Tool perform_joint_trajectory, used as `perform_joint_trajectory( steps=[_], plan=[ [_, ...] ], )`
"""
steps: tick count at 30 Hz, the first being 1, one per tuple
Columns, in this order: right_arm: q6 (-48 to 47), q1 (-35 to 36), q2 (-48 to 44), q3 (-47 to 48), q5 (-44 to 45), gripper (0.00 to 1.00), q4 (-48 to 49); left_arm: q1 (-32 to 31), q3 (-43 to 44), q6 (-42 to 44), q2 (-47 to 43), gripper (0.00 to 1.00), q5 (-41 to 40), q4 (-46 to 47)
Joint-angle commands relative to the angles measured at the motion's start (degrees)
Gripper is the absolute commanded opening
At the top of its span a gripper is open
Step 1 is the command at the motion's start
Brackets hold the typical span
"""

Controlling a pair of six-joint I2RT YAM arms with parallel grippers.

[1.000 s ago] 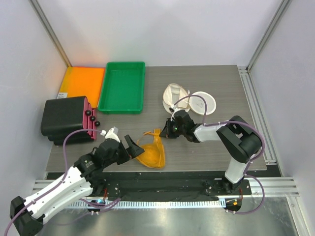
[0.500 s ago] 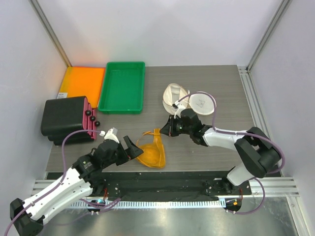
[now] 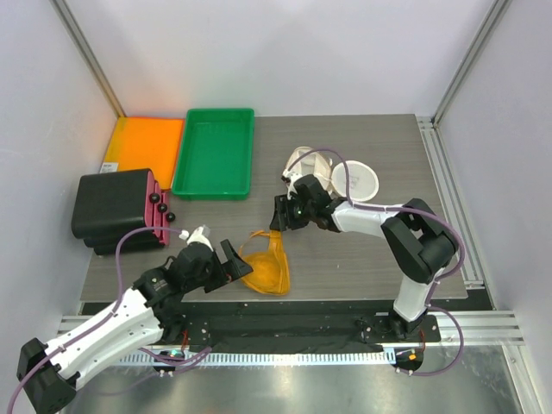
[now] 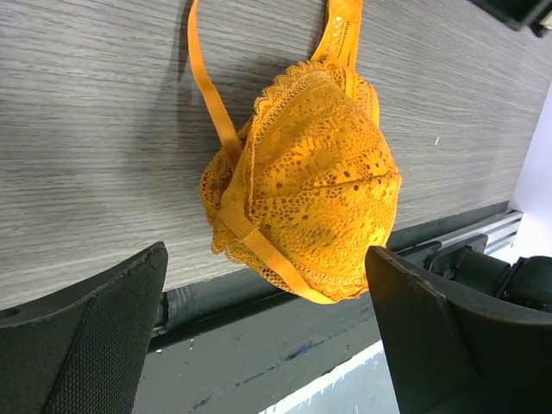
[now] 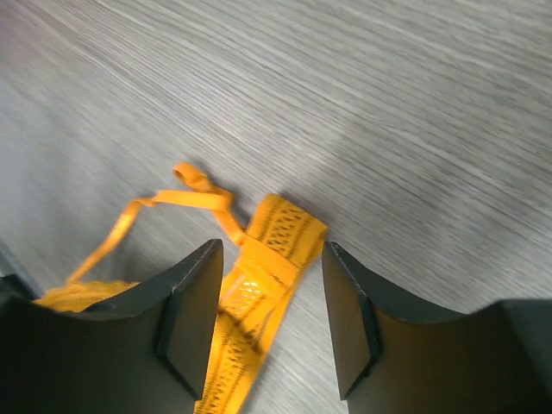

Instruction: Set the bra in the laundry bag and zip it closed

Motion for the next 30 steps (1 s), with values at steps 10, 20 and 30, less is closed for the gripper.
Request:
perform_joint_trajectory(
  steps=[10,20,30],
  plan=[
    [-5.84,1.86,6.48,7.01,1.62,0.45,-7.90,-0.23,-0.21,-0.97,-3.87,0.95,0.92,0.94],
    [-5.40,1.86,0.78,5.42,7.94,0.01,-7.28,-0.23,-1.96,-1.85,-3.53,0.94,2.23,2.52],
    [-6.54,1.78,-9.25,5.07,19.09,0.01,-8.25,-0.23,-3.19,-2.82,-5.46,0.98,1.71,5.22]
  ],
)
